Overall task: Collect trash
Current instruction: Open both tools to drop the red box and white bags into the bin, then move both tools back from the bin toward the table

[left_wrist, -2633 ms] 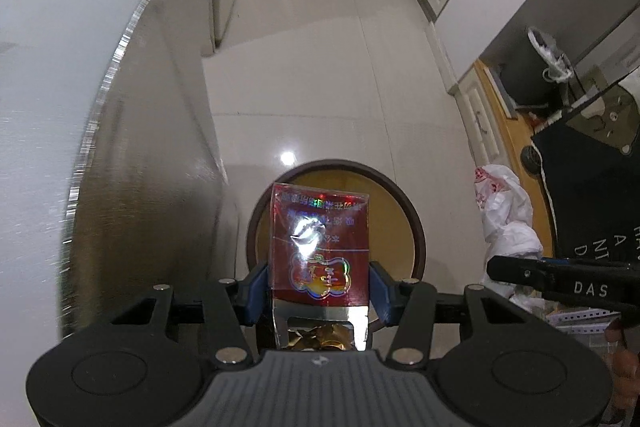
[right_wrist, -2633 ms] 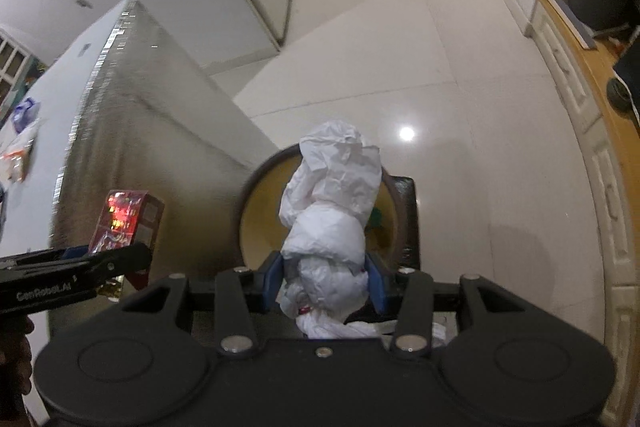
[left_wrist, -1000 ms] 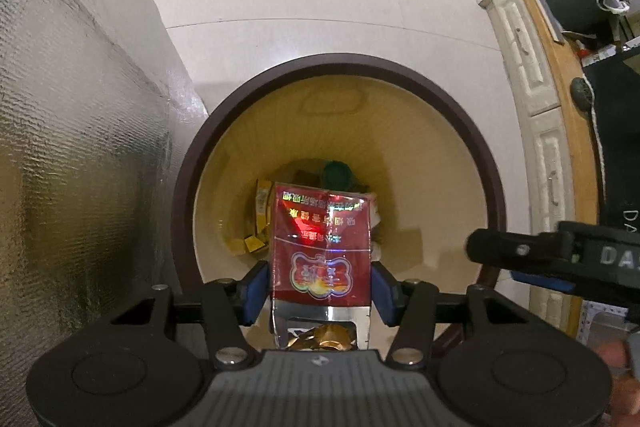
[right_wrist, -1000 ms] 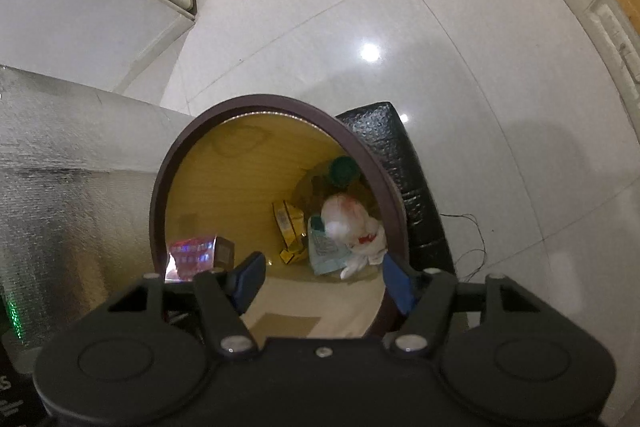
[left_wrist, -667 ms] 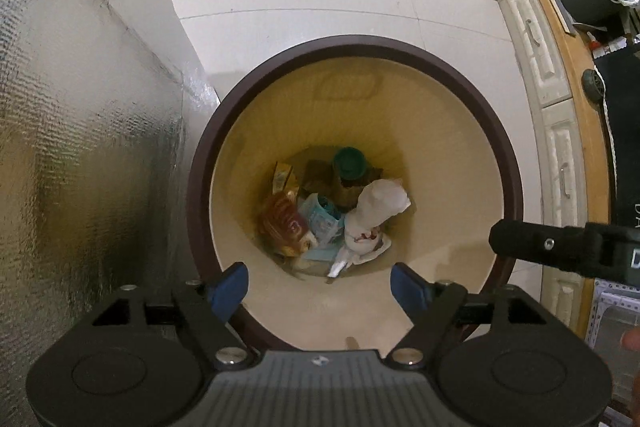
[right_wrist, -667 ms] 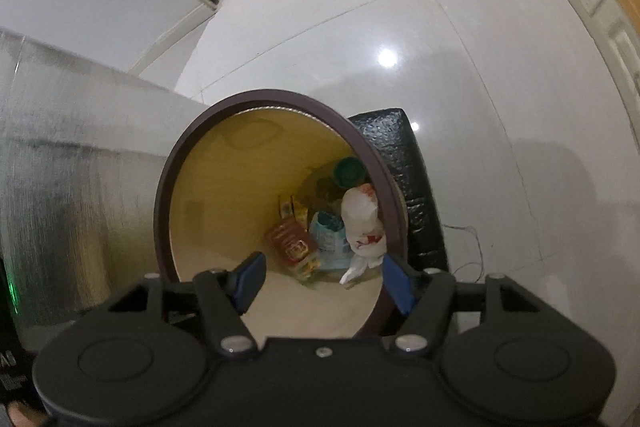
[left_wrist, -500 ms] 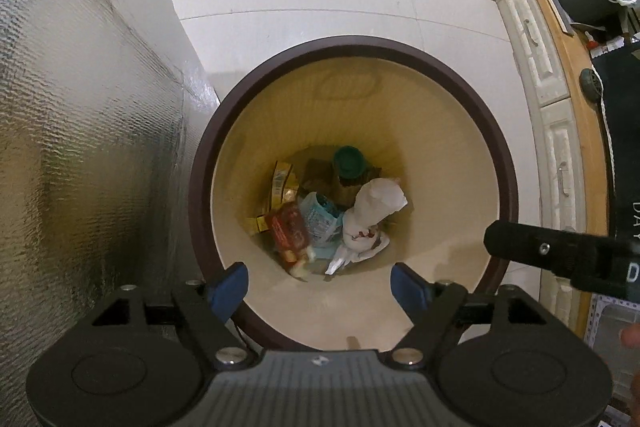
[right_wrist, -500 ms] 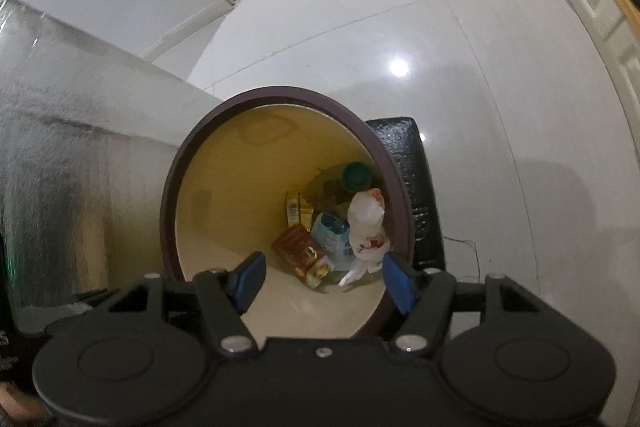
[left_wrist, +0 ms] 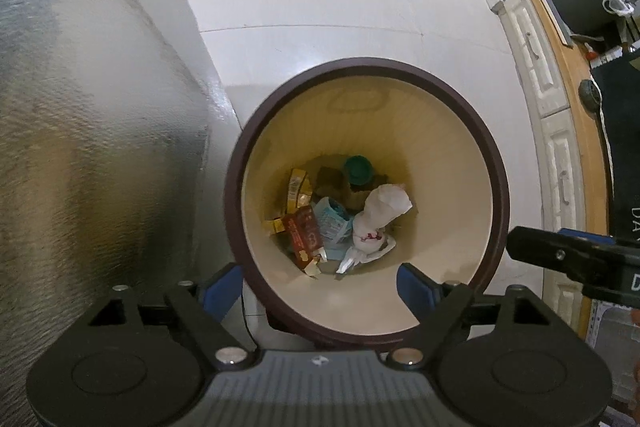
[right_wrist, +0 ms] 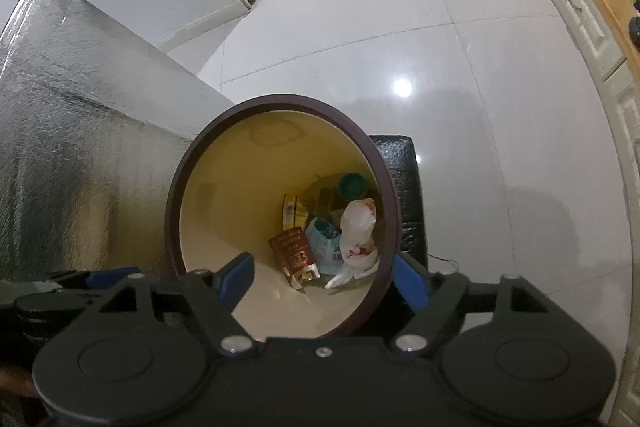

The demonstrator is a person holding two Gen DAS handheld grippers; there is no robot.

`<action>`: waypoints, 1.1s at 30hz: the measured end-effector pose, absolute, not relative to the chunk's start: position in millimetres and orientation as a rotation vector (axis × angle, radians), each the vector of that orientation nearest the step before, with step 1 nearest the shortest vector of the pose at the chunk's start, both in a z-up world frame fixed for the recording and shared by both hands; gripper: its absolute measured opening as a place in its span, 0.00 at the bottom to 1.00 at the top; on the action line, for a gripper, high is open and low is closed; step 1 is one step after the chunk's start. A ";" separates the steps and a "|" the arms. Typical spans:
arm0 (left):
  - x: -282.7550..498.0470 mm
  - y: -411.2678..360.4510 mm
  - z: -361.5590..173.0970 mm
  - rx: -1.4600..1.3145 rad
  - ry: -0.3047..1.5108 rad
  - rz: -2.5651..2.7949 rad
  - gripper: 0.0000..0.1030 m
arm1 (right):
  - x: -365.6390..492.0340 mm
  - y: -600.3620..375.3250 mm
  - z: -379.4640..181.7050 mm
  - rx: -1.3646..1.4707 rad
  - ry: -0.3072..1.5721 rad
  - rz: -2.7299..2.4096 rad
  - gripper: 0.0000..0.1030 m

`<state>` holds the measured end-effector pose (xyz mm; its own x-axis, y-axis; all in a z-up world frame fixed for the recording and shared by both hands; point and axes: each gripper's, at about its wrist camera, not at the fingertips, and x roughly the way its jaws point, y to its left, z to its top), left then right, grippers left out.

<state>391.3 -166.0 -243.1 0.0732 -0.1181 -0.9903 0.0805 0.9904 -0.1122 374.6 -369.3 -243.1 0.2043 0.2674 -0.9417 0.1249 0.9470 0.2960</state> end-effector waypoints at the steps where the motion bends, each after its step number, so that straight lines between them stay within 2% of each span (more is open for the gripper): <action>1: 390.4 -165.0 -240.9 -0.031 1.487 -0.143 0.87 | 373.3 -369.0 -240.4 0.334 1.366 0.106 0.81; 4: 387.2 -158.8 -232.5 -0.032 1.476 -0.128 0.94 | 370.6 -367.7 -232.6 0.319 1.356 0.117 0.86; 5: 385.9 -156.6 -229.3 -0.033 1.471 -0.123 0.96 | 369.8 -366.5 -229.9 0.306 1.351 0.120 0.90; 11: 379.2 -145.2 -213.5 -0.045 1.446 -0.098 1.00 | 364.9 -363.6 -216.0 0.264 1.329 0.120 0.99; 33: 340.0 -129.7 -159.6 -0.064 1.358 -0.122 1.00 | 326.0 -356.7 -164.6 0.130 1.272 0.097 1.00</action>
